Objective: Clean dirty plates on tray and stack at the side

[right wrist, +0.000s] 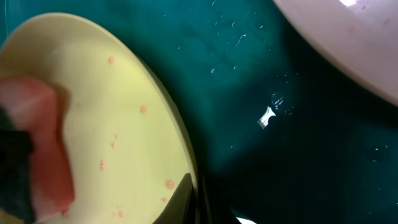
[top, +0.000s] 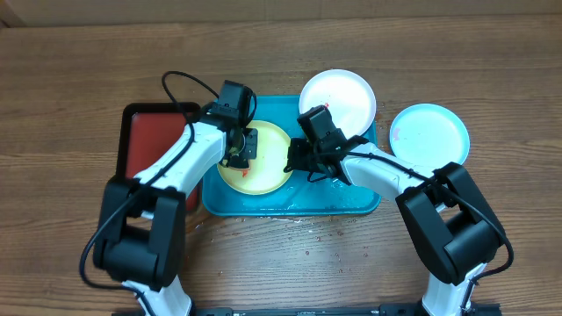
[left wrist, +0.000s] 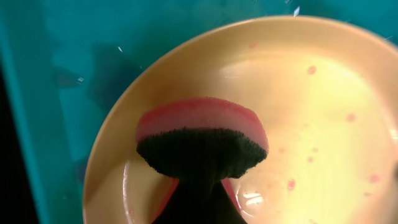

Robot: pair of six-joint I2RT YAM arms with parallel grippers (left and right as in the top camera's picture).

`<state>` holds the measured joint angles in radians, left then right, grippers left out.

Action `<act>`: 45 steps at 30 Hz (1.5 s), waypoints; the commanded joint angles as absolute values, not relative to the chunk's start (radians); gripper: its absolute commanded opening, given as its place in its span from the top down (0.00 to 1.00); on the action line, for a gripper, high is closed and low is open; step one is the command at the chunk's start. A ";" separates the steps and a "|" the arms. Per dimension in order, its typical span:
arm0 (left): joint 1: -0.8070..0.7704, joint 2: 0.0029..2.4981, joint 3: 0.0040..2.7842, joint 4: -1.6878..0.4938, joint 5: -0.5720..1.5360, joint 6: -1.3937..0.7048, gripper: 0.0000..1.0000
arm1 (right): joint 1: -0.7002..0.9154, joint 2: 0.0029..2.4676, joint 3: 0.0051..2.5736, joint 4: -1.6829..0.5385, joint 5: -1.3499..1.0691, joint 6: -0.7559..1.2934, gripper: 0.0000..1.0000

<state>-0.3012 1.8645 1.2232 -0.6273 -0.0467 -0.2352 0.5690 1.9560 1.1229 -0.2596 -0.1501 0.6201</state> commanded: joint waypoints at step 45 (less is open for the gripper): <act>-0.302 1.974 1.222 -0.657 -0.315 -0.380 0.96 | 0.561 1.960 1.128 -0.271 -0.136 0.624 0.96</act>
